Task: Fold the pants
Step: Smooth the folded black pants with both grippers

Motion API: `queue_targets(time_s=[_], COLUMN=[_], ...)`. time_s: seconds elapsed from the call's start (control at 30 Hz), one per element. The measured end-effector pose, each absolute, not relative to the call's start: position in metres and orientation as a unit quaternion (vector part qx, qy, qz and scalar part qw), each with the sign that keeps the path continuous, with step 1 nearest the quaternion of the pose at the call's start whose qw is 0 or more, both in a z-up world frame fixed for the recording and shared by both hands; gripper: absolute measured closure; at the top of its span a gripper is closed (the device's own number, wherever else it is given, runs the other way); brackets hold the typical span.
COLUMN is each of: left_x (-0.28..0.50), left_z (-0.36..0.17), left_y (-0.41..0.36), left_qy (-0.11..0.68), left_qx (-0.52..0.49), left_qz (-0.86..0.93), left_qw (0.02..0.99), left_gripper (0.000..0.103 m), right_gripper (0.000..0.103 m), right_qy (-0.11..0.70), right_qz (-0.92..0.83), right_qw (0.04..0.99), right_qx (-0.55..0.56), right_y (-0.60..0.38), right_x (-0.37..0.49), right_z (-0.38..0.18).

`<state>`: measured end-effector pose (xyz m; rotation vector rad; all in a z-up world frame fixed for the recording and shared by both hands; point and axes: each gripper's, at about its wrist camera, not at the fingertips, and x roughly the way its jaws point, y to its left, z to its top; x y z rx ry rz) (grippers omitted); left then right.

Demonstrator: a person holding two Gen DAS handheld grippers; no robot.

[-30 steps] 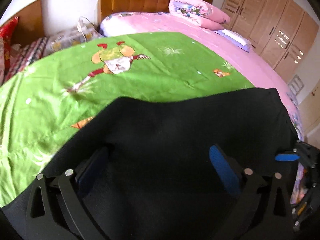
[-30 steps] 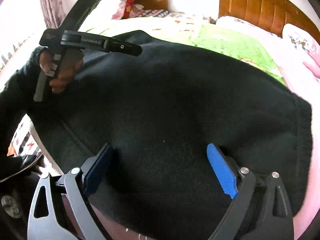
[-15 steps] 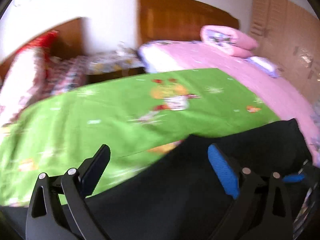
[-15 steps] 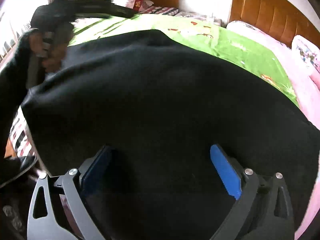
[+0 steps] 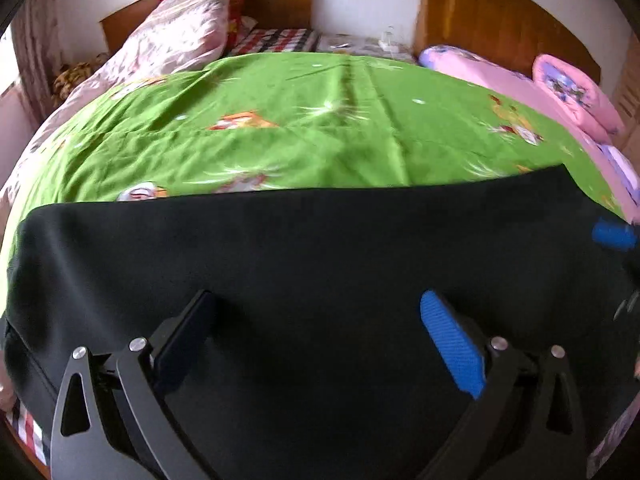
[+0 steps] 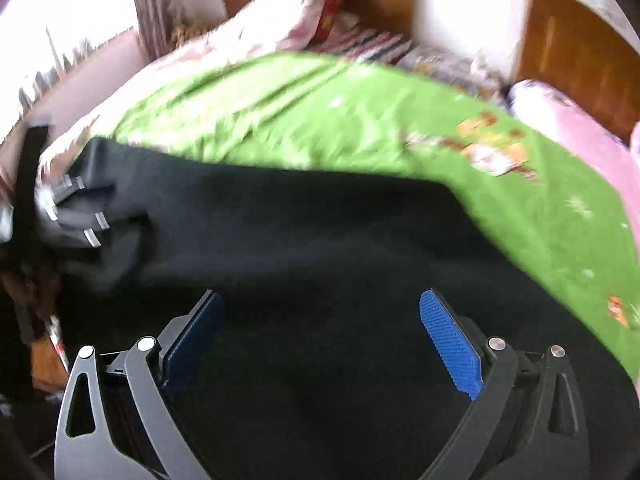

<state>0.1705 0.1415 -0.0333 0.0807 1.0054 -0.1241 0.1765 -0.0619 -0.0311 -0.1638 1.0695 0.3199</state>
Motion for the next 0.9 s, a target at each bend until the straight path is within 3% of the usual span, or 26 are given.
queue_targets(time_s=[0.37,0.6,0.7,0.9], left_x=[0.18,0.179,0.179,0.176], left_z=[-0.034,-0.034,-0.034,-0.034], left_y=[0.142,0.137,0.138,0.137], left_qy=[0.482,0.478,0.477,0.473], left_qx=[0.039,0.043,0.041,0.038], left_qz=[-0.028,-0.023,-0.025,-0.026], left_qw=[0.875,0.877,0.878,0.88], left_gripper=[0.001,0.001,0.001,0.001], right_gripper=[0.004,0.004,0.004,0.004], right_qy=[0.543,0.477,0.524,0.535], right_qz=[0.155,0.156,0.153,0.174], right_qw=[0.817,0.861,0.833,0.818], right_qx=[-0.115,-0.085,-0.089,-0.115], right_y=[-0.084,-0.048,-0.041,-0.044], right_x=[0.116,0.164,0.197,0.186], right_z=[-0.022,-0.002,-0.031,-0.022])
